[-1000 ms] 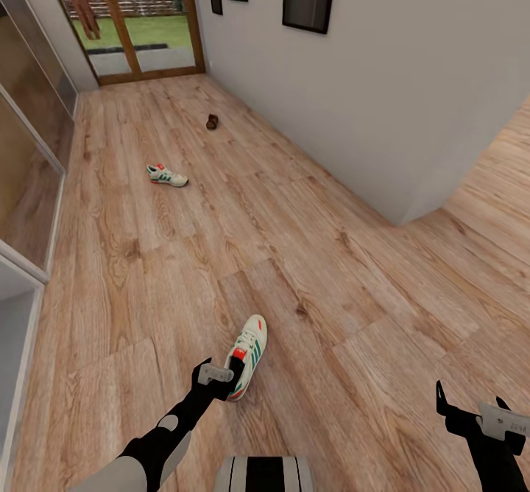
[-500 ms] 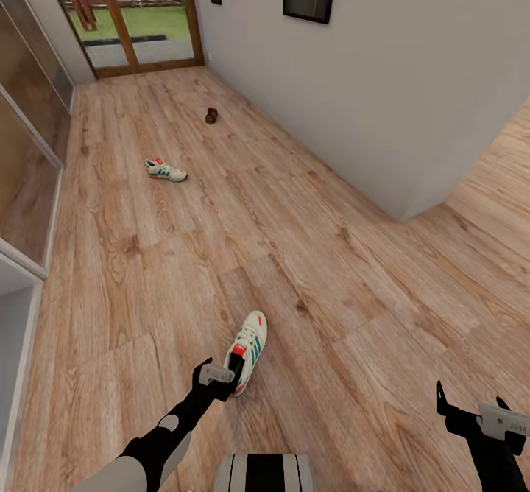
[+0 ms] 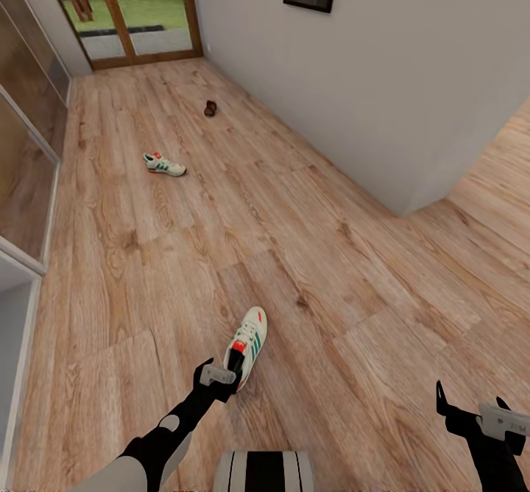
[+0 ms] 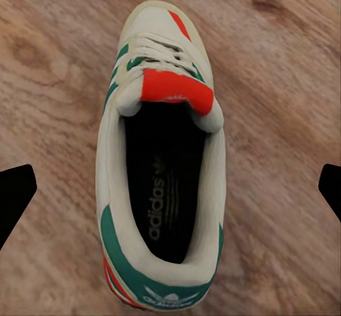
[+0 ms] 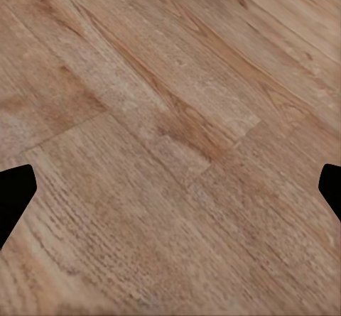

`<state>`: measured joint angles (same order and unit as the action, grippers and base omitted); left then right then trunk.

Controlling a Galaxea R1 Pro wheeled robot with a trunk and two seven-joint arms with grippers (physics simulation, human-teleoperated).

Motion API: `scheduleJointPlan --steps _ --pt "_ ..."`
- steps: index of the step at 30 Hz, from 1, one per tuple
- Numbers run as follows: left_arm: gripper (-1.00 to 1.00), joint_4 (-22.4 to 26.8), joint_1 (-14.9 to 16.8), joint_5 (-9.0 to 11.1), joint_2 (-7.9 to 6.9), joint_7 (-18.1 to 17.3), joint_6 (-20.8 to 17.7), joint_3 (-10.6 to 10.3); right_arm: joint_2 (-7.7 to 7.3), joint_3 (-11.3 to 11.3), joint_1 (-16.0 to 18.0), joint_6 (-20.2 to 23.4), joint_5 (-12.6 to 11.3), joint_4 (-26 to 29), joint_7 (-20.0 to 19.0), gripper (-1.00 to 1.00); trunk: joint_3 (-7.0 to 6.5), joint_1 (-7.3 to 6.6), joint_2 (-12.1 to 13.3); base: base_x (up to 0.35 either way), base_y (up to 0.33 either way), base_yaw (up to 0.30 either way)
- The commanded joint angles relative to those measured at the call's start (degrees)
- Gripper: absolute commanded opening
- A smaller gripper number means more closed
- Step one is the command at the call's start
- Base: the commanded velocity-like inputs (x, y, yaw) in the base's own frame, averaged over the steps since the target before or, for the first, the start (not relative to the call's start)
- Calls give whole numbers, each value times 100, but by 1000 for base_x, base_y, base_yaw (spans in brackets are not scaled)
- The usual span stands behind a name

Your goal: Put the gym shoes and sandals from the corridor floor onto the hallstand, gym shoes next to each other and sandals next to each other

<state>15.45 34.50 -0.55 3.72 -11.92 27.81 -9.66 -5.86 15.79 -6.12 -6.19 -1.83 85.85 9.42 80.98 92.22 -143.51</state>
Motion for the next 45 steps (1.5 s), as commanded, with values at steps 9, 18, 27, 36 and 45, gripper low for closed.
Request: scheduleJointPlan --steps 9,18,27,36,45 --pt "100 -1 4 -19 4 -12 22 0 -3 -6 -3 -17 -19 2 23 100 78 -1 -1 0 0 0" --pt "100 12 4 -23 4 -12 28 3 -3 -6 -3 -21 -19 2 24 100 115 -1 -1 0 0 0" --pt "100 36 4 -20 -2 -12 31 7 -3 -8 2 -22 -14 -59 25 100 142 -1 -1 0 0 0" --pt "100 45 4 -16 -3 -12 33 8 -3 -29 70 -16 -11 -113 28 100 212 -1 -1 0 0 0" --pt "100 53 4 -15 0 -12 37 8 -3 -35 83 -15 -9 -120 31 100 275 -1 -1 0 0 0"
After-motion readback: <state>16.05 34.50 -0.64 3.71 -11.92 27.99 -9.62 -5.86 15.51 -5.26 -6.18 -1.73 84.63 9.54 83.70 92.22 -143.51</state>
